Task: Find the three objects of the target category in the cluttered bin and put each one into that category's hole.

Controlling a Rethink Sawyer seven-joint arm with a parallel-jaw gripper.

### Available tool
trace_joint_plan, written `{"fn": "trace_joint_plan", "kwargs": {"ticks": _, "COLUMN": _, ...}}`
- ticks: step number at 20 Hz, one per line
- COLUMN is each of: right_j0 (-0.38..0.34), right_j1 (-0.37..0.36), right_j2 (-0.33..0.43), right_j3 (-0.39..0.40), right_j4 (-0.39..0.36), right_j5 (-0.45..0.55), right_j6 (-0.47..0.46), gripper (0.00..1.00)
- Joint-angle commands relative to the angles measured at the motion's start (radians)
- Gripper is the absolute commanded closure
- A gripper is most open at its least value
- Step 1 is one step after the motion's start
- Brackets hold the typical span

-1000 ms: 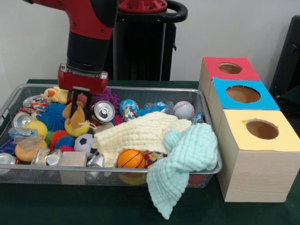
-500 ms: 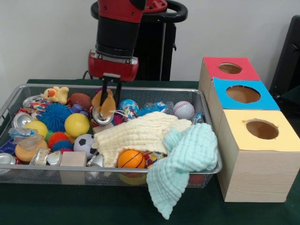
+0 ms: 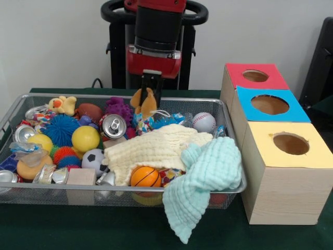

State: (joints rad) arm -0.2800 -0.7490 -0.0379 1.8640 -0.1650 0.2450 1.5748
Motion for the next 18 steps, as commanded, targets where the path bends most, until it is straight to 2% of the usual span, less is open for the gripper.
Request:
{"fn": "trace_joint_plan", "kwargs": {"ticks": 1, "right_j0": 0.056, "right_j1": -0.054, "right_j2": -0.028, "right_j3": 0.104, "right_j4": 0.108, "right_j5": 0.131, "right_j6": 0.276, "gripper": 1.00}}
{"fn": "trace_joint_plan", "kwargs": {"ticks": 8, "right_j0": 0.125, "right_j1": -0.081, "right_j2": -0.066, "right_j3": 0.135, "right_j4": 0.178, "right_j5": 0.149, "right_j6": 0.283, "gripper": 1.00}}
{"fn": "trace_joint_plan", "kwargs": {"ticks": 18, "right_j0": 0.205, "right_j1": -0.084, "right_j2": -0.091, "right_j3": 0.175, "right_j4": 0.269, "right_j5": 0.124, "right_j6": 0.309, "gripper": 1.00}}
